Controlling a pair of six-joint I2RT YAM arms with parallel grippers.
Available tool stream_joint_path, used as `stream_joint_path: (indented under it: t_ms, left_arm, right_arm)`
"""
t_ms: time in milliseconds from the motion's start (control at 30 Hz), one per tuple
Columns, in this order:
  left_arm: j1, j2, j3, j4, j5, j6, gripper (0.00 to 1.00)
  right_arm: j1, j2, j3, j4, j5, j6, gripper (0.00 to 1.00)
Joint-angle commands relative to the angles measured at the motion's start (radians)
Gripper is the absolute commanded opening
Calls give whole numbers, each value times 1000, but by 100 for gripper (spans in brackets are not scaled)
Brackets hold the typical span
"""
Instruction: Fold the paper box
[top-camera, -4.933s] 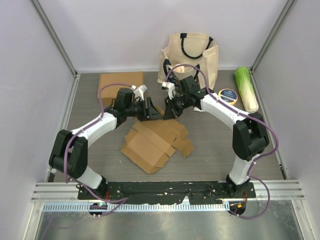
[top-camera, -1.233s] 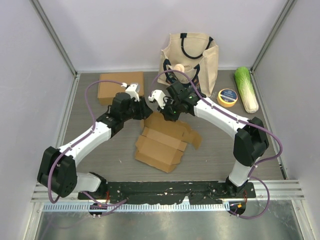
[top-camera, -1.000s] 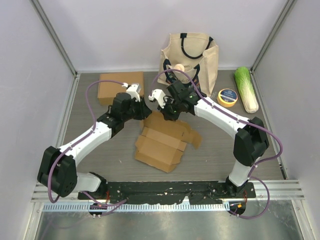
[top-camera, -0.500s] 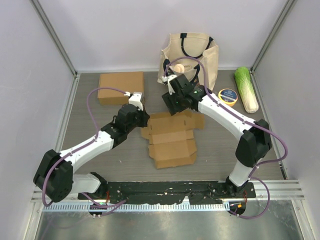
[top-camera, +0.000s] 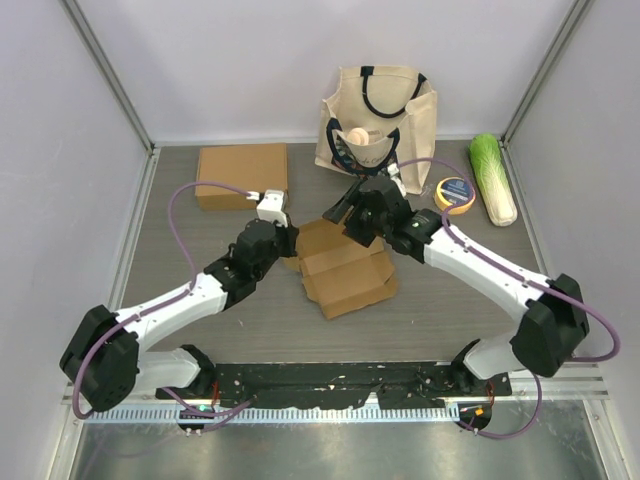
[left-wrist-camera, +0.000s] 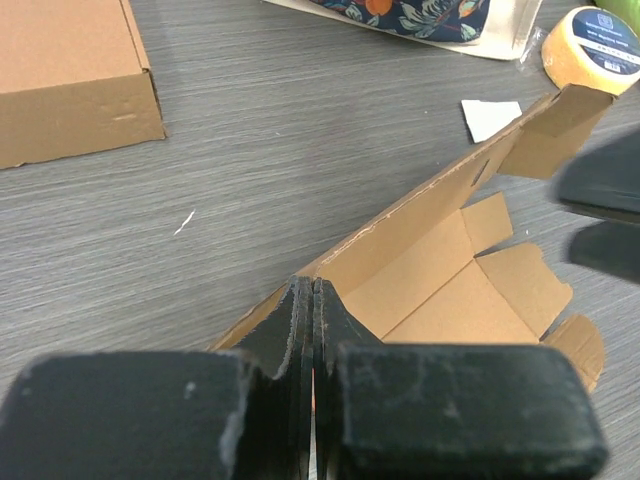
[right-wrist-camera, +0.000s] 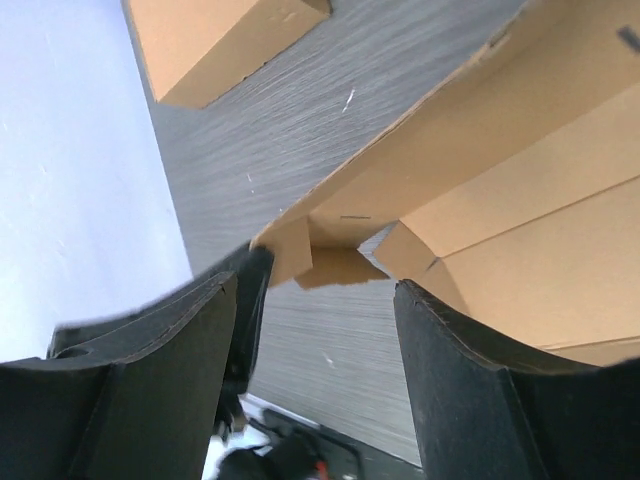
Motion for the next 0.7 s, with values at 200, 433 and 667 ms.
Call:
stream_joint_path:
  t_ms: [200,433,667]
  left_arm:
    - [-69,-41,3,59,-98,118,0]
    - [-92,-50,-17,83,-108,140,0]
    - [-115,-44,-31,113,-117,170,0]
  right_arm:
    - [-46,107,-97,264,-89,504,67]
    - [-50,130,-143,304,-84,555,55]
    - [-64,150,-161,319,-78,555,46]
